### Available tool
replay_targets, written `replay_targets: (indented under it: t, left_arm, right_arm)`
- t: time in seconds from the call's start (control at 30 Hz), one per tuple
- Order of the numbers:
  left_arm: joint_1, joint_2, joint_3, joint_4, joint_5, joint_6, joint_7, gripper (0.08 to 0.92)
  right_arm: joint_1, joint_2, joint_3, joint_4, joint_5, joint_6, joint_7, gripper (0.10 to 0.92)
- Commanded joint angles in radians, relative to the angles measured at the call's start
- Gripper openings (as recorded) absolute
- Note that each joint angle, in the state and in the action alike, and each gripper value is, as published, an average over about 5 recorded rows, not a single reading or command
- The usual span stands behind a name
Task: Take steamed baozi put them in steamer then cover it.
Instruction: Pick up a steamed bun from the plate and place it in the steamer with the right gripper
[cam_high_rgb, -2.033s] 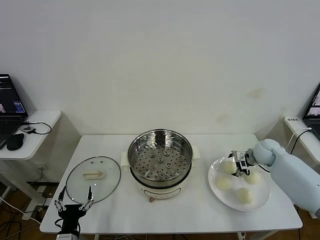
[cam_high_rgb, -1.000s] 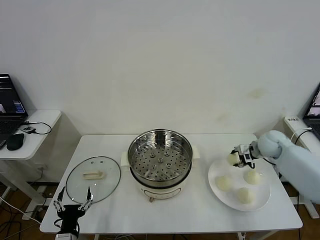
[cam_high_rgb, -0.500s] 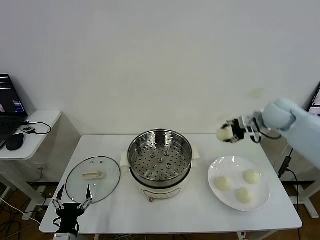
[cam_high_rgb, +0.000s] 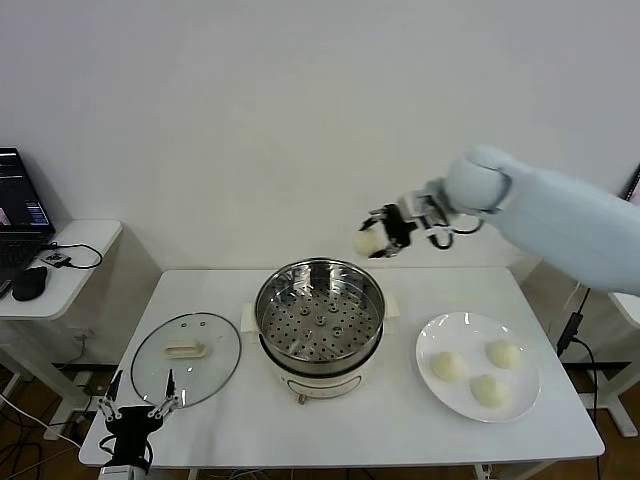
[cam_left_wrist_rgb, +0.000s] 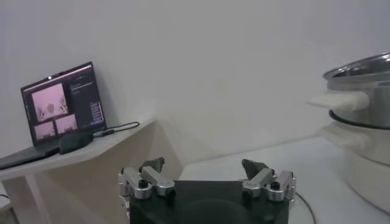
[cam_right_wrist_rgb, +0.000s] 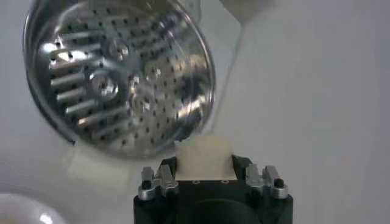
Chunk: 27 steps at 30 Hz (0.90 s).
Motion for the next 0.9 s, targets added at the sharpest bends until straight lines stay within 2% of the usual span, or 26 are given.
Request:
replay_targets:
  t: [0.03,0.23,0.47,0.9]
  left_arm:
    - [-0.001,-0.003,-0.004,0.000,-0.001,0.001,0.003,0.823]
    - [-0.003,-0.011,-0.003,0.006,0.001,0.001,0.003,0.823]
    - [-0.006,-0.013,-0.005,0.012,0.000,-0.003,0.001,0.823]
    - [-0.005,-0.013,-0.005,0.013,0.002,-0.013,-0.002,0.823]
  right_arm:
    - [0.010,0.219,-0.095,-0.111,-0.065,0.115,0.008,0.585]
    - [-0.036,0.262,-0.114,-0.159,-0.220,0.198,0.004,0.585]
    - [-0.069,0.257,-0.136,-0.158,-0.294,0.248,0.003,0.585]
    - [-0.118,0.282,-0.114,-0.246,-0.467,0.346,0.055,0.585]
